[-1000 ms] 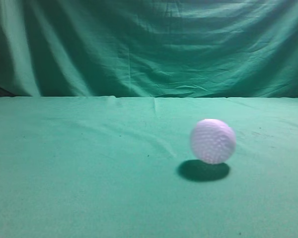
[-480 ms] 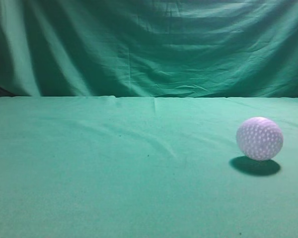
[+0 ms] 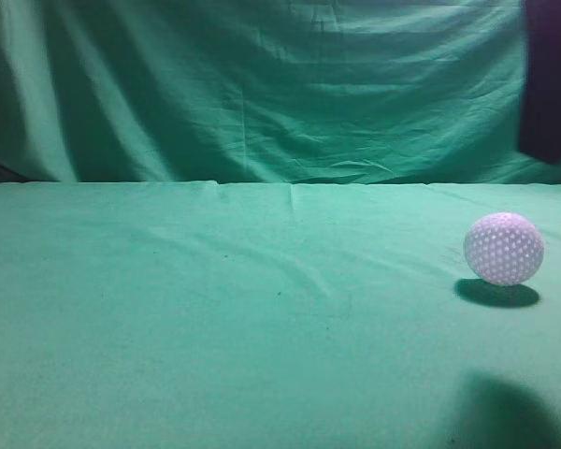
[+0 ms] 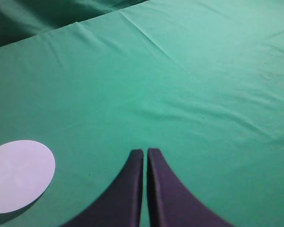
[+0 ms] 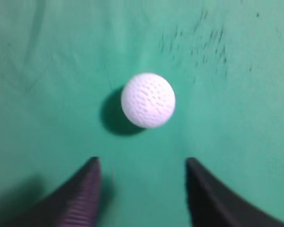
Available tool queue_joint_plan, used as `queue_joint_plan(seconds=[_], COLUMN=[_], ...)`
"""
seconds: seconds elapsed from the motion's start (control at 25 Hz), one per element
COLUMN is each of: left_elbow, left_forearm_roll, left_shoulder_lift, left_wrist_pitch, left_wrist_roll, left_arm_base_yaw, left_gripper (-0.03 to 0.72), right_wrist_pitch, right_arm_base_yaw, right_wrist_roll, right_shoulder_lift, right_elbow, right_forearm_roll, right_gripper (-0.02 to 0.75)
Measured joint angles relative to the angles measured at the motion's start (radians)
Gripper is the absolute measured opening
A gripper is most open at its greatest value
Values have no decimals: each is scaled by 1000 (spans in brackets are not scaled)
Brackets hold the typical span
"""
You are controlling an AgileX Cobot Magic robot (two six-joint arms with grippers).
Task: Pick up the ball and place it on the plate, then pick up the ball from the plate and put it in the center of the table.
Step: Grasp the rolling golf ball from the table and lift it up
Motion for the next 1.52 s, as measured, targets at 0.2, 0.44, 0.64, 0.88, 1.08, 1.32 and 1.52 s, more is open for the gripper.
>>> queue_joint_plan(seconds=[0.2,0.44,0.64,0.88,1.08,1.32,1.52], left_elbow=[12,12,12,12,12,12,12], left_forearm_roll=[2,2,2,2,2,2,2], left_shoulder_lift=[-2,-2,-2,-2,-2,-2,-2], left_wrist_pitch=[-21,-23,-23,-23,-24,-24,-24], left_wrist_roll=[0,0,0,0,0,0,0], left_arm_base_yaw=[0,0,0,0,0,0,0], left_gripper=[0,0,0,0,0,0,0], right_wrist_pitch=[5,39,41,34,30,14,20], right_arm_base_yaw=[0,-2,-53,-108,-124,-124,-124], right_wrist_roll=[74,157,176,171,160,150,147], right_shoulder_lift=[98,200,283,375,436,459,459], right_elbow=[-74,-161,-213,-253,-281,-290,-312], right_forearm_roll=[-22,-104,-89,-58,-51,-44,-43], right_gripper=[594,619,619,619,619,486,338])
